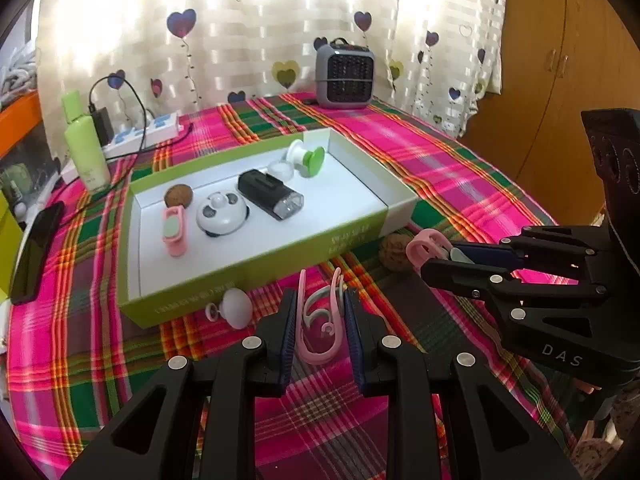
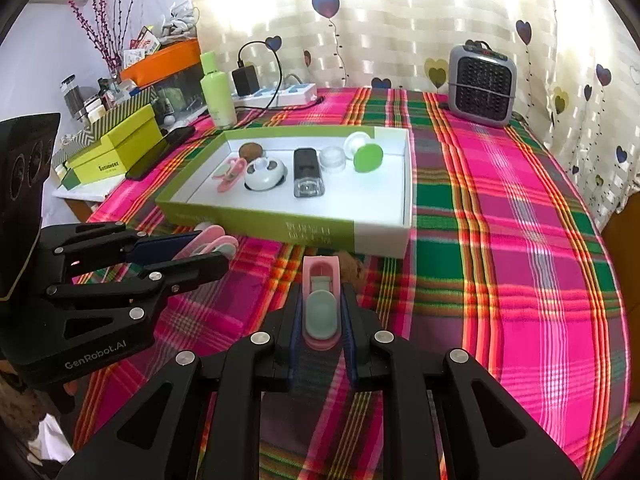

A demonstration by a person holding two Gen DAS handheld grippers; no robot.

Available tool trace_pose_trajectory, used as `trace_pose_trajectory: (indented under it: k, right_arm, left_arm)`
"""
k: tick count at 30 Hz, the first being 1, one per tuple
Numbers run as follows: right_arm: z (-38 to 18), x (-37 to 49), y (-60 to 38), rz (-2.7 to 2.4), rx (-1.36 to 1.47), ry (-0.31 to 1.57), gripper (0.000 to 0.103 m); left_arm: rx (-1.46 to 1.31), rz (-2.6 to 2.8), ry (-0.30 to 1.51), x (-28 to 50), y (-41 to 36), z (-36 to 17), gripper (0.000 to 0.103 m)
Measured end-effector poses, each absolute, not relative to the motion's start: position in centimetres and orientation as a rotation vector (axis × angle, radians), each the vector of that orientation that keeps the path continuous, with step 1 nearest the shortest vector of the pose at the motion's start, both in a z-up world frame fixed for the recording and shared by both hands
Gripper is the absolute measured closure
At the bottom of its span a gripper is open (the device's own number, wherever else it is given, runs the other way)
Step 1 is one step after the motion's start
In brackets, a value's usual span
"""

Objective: Organize objects
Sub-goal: 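Carry the pink clip with the right tool while the left tool carries the hook clip into the box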

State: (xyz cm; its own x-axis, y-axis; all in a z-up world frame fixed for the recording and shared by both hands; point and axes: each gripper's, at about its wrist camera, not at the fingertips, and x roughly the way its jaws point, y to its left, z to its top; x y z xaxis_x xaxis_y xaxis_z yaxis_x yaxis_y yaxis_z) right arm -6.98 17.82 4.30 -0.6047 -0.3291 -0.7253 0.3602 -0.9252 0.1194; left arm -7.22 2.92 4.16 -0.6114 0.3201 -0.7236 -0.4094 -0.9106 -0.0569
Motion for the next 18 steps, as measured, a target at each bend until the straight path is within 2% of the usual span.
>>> trace_pose_trajectory:
  k: [18]
  right_arm:
    - [5.7, -9.5, 17.3, -2.513, 1.088, 0.046, 0.085]
  left_arm:
    - [-1.1, 2.553, 0.052, -10.1, 0.8, 5.5, 0.082]
